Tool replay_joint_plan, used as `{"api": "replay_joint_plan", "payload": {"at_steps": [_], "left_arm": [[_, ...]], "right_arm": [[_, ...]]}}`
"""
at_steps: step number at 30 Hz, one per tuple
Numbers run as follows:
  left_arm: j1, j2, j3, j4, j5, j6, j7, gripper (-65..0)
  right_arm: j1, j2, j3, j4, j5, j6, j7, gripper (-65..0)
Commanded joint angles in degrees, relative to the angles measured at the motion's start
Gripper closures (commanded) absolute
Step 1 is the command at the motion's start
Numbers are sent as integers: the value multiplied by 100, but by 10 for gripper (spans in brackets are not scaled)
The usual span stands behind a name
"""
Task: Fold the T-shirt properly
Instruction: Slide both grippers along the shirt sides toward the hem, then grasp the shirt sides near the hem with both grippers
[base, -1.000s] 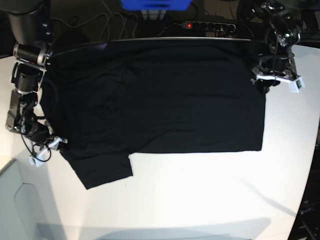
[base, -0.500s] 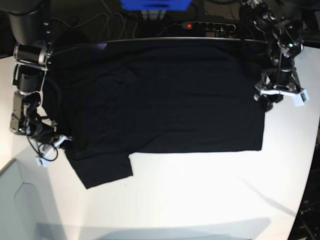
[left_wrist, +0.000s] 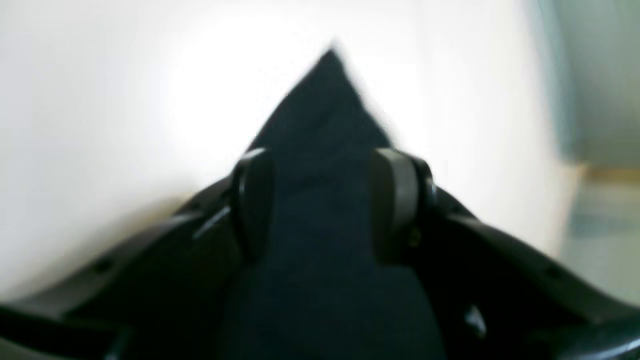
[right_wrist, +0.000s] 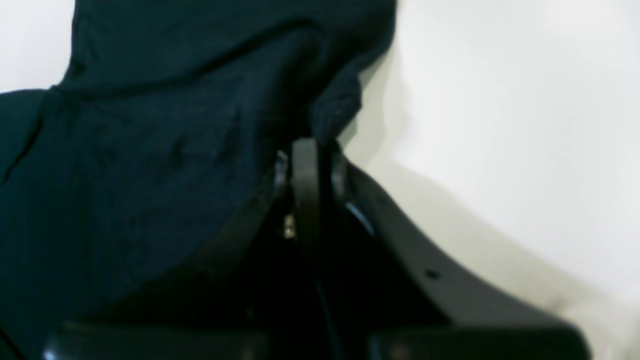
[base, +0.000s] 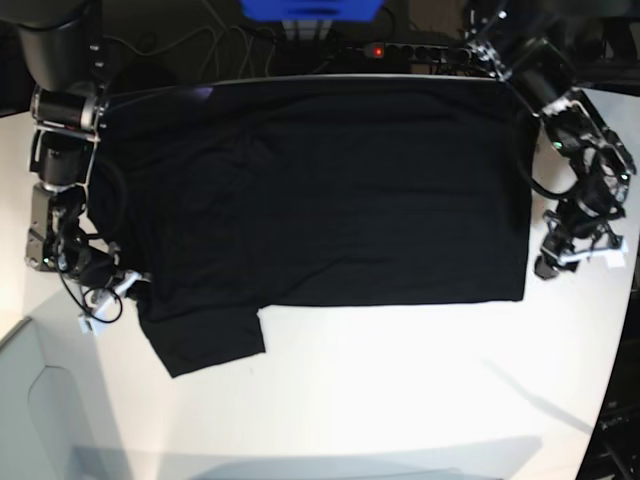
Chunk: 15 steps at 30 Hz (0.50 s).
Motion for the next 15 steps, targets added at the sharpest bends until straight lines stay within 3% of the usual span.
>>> {"api": "replay_joint_plan", "payload": {"at_steps": [1,5,10,15], "left_arm": [[-156,-239,-137,-86,-210,-13,-49,-303],[-463,-776,-260,-1079,-457,-13,-119,-306],[-1017,-1189,-234,-2407,-439,-13,-313,-307],[-1237,-1417,751,-3242,-448,-13,-981,-307]], "right_arm": [[64,57,-18,11,-145,66,-183,0],[47,57,-18,11,-145,66,-165,0],[47,57,-18,11,-145,66,-121,0],[47,57,-18,11,-145,66,-121,0]]}}
